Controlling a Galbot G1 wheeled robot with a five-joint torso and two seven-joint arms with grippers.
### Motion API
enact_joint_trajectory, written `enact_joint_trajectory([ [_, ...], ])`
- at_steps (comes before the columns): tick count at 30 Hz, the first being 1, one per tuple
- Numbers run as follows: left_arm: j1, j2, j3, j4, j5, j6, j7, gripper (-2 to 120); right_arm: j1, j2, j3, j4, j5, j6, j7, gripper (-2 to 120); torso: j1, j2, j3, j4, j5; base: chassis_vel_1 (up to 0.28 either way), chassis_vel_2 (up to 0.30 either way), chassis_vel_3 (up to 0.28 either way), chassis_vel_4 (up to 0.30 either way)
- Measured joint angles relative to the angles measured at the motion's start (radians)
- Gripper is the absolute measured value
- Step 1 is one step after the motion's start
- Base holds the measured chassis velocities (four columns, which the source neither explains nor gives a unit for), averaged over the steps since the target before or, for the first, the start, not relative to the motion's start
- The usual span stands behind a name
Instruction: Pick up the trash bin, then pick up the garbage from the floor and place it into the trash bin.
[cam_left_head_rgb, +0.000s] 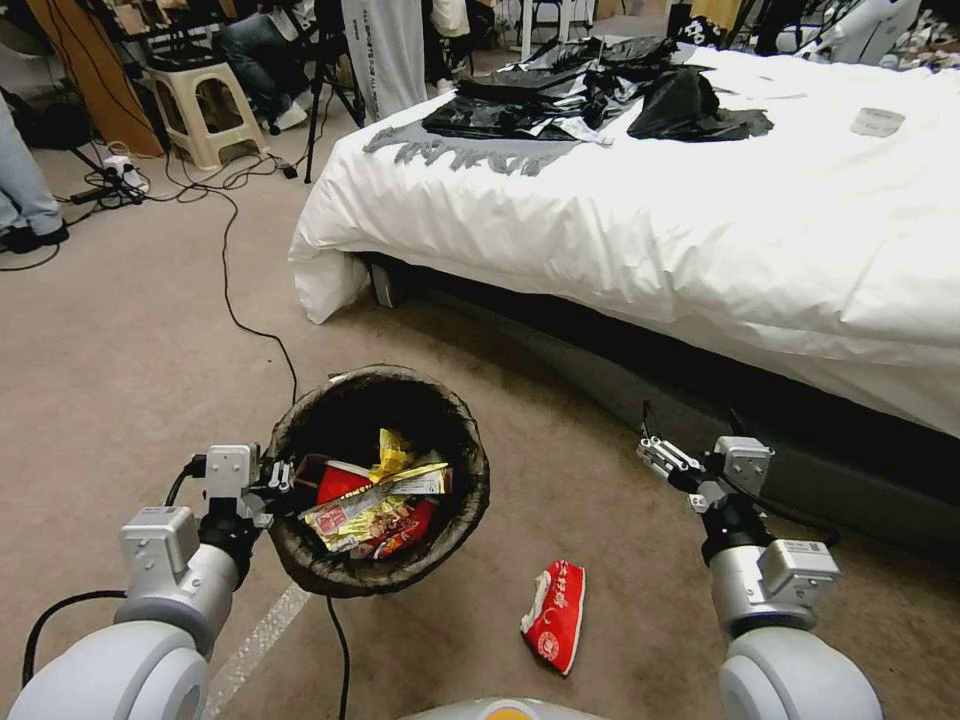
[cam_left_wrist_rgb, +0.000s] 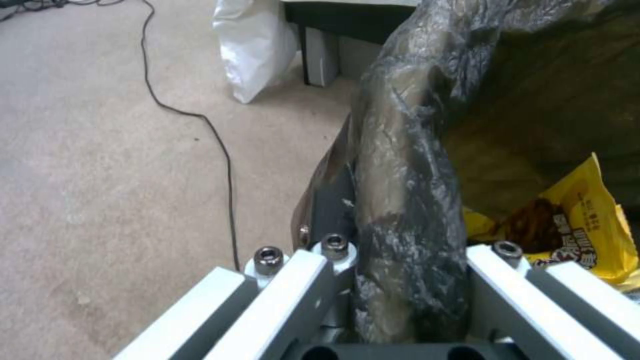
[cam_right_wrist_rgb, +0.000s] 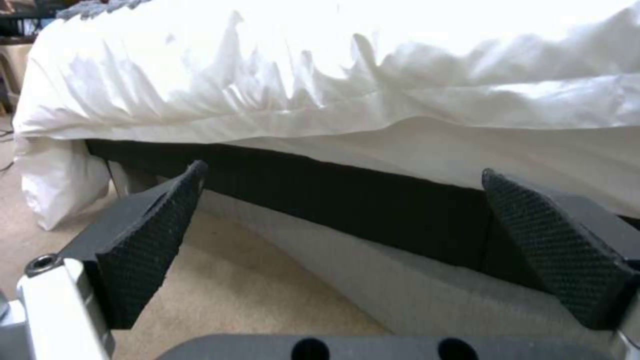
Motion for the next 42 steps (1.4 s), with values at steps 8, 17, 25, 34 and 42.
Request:
enact_joint_trajectory([
  [8,0.000,0.004,0.000,0.000,0.000,0.000,0.000,1,0.004,-0.001,-0.012,-0.007,-0.001,-0.001,0.002,100,0.000,0.000,0.000,0.0001,0.0000,0.000,0.000,0.000,0.000],
  [17,-0.001,0.002,0.002,0.000,0.001,0.000,-0.001,1,0.015,-0.002,-0.017,-0.021,-0.002,0.000,0.003,100,0.000,0.000,0.000,0.0001,0.0000,0.016,-0.015,-0.021,0.025],
  [25,-0.003,0.000,0.000,0.000,0.003,-0.001,-0.001,1,0.026,-0.002,-0.022,-0.032,0.000,-0.001,0.014,100,0.000,0.000,0.000,0.0001,0.0000,0.000,0.000,0.000,0.000],
  [34,-0.003,-0.001,-0.002,0.000,0.003,-0.001,-0.001,1,0.031,-0.007,-0.043,-0.045,0.002,-0.024,0.031,100,0.000,0.000,0.000,0.0001,0.0000,0.000,0.000,0.000,0.000],
  [42,0.001,0.009,-0.010,0.000,-0.003,0.002,-0.001,1,0.054,-0.064,-0.126,-0.082,0.138,-0.142,0.059,100,0.000,0.000,0.000,0.0001,0.0000,0.000,0.000,0.000,0.000],
])
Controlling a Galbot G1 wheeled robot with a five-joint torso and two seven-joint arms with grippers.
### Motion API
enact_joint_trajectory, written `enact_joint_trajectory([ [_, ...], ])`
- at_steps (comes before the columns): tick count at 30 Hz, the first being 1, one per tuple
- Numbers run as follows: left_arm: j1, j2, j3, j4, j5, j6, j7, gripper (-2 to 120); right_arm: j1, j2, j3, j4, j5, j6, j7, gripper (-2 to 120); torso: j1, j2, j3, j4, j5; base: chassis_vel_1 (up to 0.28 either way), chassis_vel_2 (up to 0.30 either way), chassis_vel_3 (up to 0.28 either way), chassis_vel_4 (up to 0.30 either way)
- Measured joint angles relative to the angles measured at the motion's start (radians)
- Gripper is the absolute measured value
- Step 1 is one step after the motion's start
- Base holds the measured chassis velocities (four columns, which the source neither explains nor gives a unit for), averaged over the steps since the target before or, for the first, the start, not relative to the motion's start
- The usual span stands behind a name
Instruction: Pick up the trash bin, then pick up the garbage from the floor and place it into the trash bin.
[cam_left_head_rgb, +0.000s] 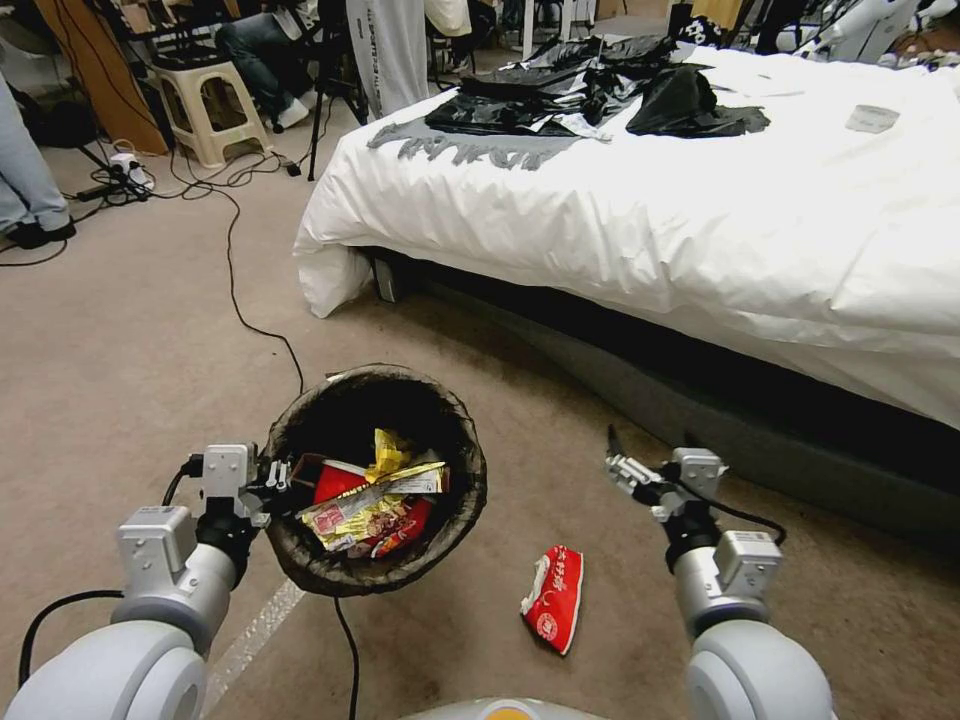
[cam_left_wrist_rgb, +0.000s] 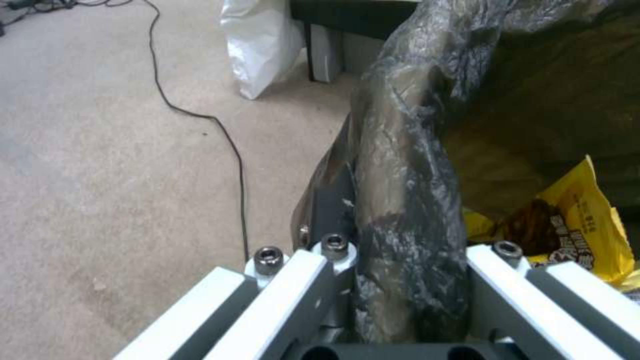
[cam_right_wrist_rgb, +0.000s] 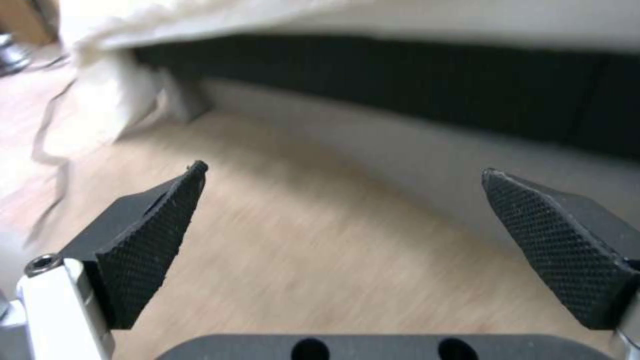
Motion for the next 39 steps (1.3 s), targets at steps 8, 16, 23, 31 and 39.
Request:
enact_joint_trajectory([
  [8,0.008,0.015,0.001,0.000,-0.001,0.000,0.000,1,0.053,-0.128,-0.089,-0.051,0.226,-0.089,0.028,100,0.000,0.000,0.000,0.0001,0.0001,0.000,0.000,0.000,0.000],
  [16,0.022,0.031,0.002,0.000,0.000,0.001,0.000,1,0.097,-0.234,-0.127,-0.099,0.497,-0.209,0.112,100,0.000,0.000,0.000,0.0000,0.0001,0.000,0.000,0.000,0.000],
  [23,0.024,0.031,0.008,0.000,0.001,0.002,0.000,1,0.138,-0.250,-0.143,-0.158,0.678,-0.260,0.177,100,0.000,0.000,0.000,-0.0001,0.0001,0.000,0.000,0.000,0.000],
  [31,0.028,0.032,0.008,0.000,0.003,0.003,0.000,1,0.190,-0.321,-0.156,-0.196,0.899,-0.325,0.228,100,0.000,0.000,0.000,-0.0001,0.0000,0.000,0.000,0.000,0.000],
  [39,0.028,0.030,0.010,0.000,0.006,0.004,0.000,1,0.251,-0.352,-0.183,-0.259,1.021,-0.352,0.243,100,0.000,0.000,0.000,0.0000,0.0000,0.000,0.000,0.000,0.000],
])
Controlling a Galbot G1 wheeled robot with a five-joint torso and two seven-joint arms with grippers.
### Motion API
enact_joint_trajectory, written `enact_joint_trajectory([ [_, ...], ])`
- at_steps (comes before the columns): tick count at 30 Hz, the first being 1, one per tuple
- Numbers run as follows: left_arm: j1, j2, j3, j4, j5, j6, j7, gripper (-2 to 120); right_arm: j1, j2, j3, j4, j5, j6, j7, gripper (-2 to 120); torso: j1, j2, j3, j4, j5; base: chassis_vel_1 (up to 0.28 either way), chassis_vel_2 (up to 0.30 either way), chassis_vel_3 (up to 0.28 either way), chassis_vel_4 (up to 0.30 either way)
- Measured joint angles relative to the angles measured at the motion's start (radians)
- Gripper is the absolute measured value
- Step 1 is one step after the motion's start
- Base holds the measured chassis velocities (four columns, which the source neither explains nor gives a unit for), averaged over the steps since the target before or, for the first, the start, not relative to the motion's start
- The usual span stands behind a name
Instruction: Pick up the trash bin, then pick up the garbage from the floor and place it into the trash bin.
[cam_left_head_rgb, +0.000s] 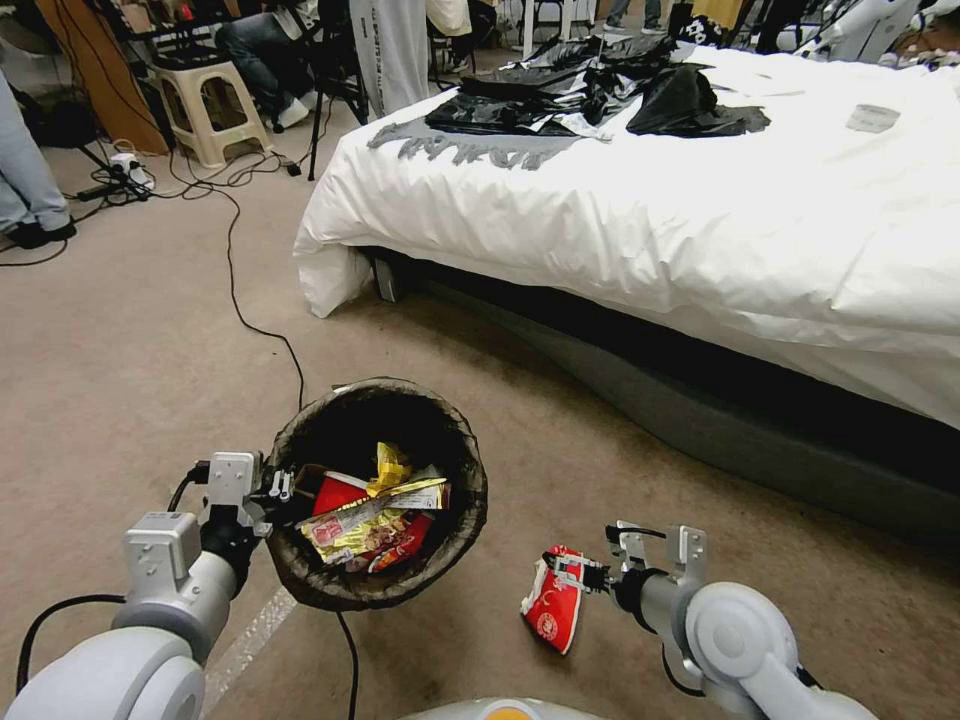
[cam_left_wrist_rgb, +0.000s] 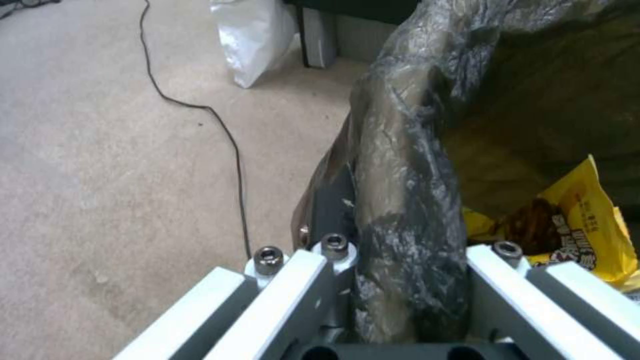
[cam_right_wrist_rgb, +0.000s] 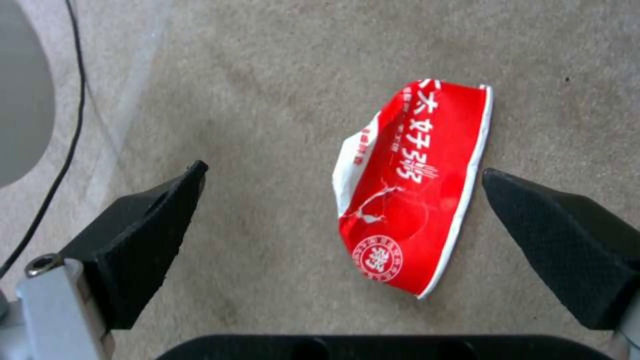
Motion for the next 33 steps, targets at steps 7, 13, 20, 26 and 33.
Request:
enact_joint_trajectory([
  [7,-0.004,-0.005,0.006,0.000,0.008,0.000,0.000,1,0.064,0.003,-0.013,-0.044,0.085,-0.020,0.045,100,0.000,0.000,0.000,-0.0001,0.0000,0.000,0.000,0.000,0.000],
  [13,-0.005,-0.008,0.008,0.000,0.012,0.000,0.000,1,0.136,0.018,-0.038,-0.094,0.123,-0.021,0.078,100,0.000,0.000,0.000,0.0000,-0.0001,0.000,0.000,0.000,0.000],
  [20,0.000,-0.022,0.003,0.000,0.019,0.000,0.000,1,0.231,0.061,-0.078,-0.185,0.139,-0.024,0.089,100,0.000,0.000,0.000,0.0001,-0.0002,0.000,0.000,0.000,0.000],
  [26,0.000,-0.023,-0.003,0.000,0.020,0.000,0.000,1,0.261,0.103,-0.101,-0.249,0.138,-0.024,0.107,100,0.000,0.000,0.000,0.0000,-0.0001,0.000,0.000,0.000,0.000],
  [33,0.004,-0.027,-0.003,0.000,0.020,0.000,0.000,1,0.268,0.144,-0.109,-0.301,0.138,-0.028,0.119,100,0.000,0.000,0.000,0.0000,-0.0001,0.000,0.000,0.000,0.000],
])
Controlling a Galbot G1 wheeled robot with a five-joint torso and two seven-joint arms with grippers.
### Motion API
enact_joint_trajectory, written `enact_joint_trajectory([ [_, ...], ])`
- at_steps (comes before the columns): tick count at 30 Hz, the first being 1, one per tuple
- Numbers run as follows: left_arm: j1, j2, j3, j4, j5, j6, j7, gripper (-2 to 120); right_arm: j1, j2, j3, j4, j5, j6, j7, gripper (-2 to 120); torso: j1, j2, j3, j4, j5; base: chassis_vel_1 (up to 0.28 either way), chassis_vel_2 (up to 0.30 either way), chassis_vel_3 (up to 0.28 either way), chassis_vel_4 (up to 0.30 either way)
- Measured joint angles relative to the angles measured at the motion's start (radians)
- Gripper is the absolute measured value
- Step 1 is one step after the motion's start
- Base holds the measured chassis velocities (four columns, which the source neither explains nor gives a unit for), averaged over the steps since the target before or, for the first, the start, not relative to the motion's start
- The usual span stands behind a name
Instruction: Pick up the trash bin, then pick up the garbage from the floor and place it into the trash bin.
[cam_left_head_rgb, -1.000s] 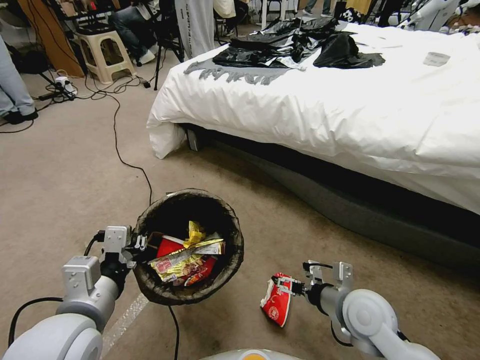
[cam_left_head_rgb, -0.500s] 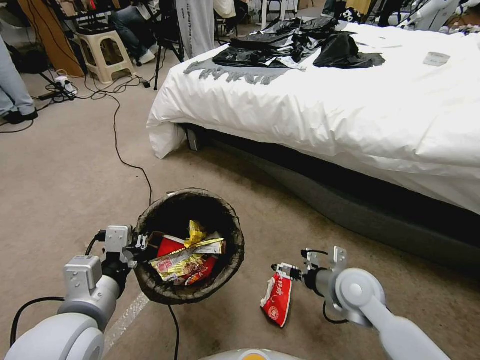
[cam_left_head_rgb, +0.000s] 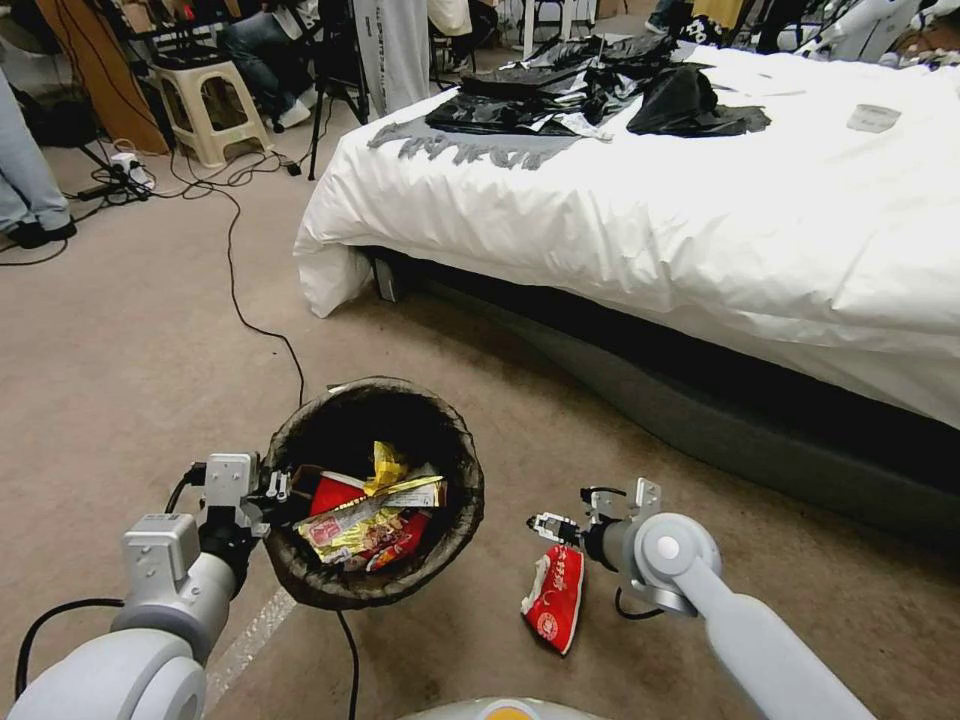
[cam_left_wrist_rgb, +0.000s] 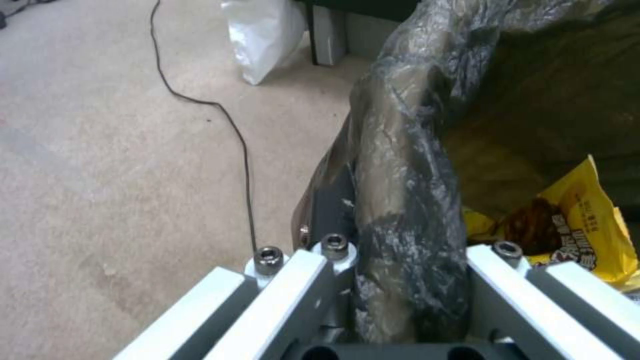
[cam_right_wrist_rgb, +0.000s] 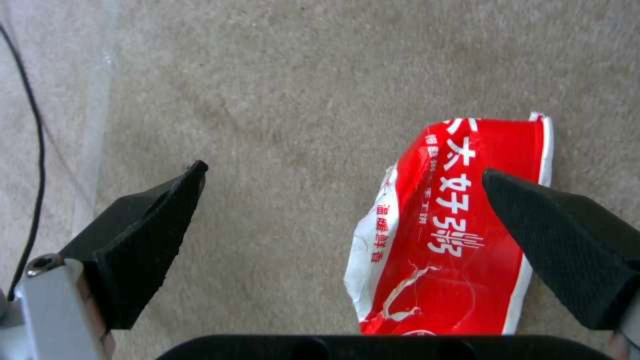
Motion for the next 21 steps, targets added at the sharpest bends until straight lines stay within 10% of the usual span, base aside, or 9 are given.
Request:
enact_joint_trajectory([
  [21,0.018,-0.010,-0.005,0.000,0.008,-0.001,-0.003,1,0.025,0.072,0.020,-0.137,-0.020,-0.005,-0.007,100,0.000,0.000,0.000,0.0000,0.0001,0.000,0.000,0.000,0.000],
])
